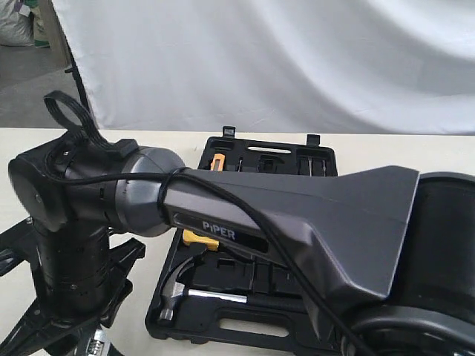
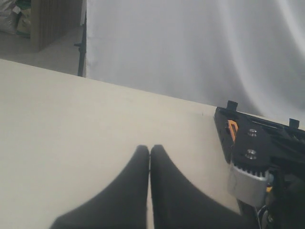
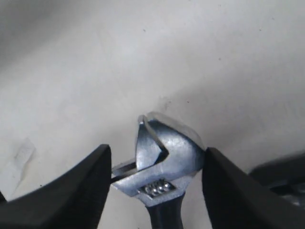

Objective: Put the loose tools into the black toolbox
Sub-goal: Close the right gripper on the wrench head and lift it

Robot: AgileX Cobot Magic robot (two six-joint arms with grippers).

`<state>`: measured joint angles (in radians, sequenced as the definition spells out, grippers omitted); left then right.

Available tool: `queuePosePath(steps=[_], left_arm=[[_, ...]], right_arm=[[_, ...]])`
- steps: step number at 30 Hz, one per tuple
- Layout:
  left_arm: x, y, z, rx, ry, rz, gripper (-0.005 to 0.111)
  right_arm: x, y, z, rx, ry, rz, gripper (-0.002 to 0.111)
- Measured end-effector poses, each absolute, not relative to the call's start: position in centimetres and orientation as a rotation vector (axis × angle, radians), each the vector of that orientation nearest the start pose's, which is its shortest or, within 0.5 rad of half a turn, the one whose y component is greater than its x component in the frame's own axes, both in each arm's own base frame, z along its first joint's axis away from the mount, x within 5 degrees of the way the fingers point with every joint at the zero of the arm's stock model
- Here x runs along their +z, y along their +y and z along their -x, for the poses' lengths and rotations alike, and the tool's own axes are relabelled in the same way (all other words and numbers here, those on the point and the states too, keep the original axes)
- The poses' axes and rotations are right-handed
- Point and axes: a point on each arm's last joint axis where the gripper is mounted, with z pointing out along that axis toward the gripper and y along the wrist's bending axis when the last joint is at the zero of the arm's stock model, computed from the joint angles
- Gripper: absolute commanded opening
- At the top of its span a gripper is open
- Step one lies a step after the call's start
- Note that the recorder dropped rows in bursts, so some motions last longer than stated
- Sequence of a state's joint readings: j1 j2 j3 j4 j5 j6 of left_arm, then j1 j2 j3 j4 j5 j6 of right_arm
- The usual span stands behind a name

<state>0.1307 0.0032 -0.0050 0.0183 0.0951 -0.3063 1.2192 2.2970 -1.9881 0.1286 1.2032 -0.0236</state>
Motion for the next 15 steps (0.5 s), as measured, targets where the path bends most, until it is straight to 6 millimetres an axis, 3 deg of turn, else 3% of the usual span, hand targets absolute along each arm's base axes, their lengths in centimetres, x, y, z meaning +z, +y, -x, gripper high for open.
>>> queuePosePath(steps=[10,15], left_arm=[[20.6,0.8,-5.6,-0.122,1.543,0.329,0.001],[20.6,0.8,-5.6,-0.122,1.543,0.329,0.001]], right_arm=[[18.6,44.9,-16.2,0.159,2.503,1.73,-0.001],[20.3,44.6,-16.4,0.153,2.482,1.679,-0.001]])
